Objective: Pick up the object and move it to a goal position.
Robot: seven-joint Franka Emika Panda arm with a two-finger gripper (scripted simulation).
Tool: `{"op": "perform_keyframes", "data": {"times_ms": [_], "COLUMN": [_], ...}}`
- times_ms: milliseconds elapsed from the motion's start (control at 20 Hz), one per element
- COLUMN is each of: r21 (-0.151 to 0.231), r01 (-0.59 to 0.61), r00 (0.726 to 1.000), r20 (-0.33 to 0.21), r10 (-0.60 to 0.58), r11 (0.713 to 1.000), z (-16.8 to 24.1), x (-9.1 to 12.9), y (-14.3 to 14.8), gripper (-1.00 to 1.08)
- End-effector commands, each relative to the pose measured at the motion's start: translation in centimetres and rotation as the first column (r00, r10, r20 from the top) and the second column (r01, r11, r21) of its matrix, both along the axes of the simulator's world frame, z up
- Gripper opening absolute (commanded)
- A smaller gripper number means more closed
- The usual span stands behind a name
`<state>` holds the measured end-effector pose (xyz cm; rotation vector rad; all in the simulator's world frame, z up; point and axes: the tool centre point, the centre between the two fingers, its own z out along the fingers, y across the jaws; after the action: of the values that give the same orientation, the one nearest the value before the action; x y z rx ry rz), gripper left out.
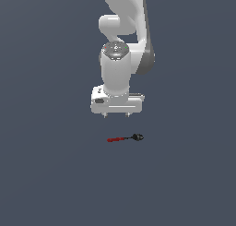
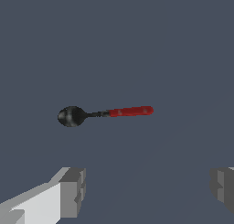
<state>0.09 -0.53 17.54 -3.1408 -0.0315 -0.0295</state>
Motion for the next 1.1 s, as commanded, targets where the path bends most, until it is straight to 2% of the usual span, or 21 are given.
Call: {"op": "perform_keyframes", "data": {"times_ms": [0, 550, 1050], "r21": [0.0, -0.006, -0.004], "r01": [0.0, -0.063, 0.004], "r00": [1.0, 0.997, 0.999], "r20": [0.0, -0.051, -0.049], "r10": [0.0, 0.062, -0.004], "r11": [1.0, 0.998, 1.0], "z": [0.0, -1.0, -1.4], "x": [0.0, -1.3, -1.0], "y": [0.0, 2.2, 2.2], "gripper": [1.0, 1.0, 1.0]}}
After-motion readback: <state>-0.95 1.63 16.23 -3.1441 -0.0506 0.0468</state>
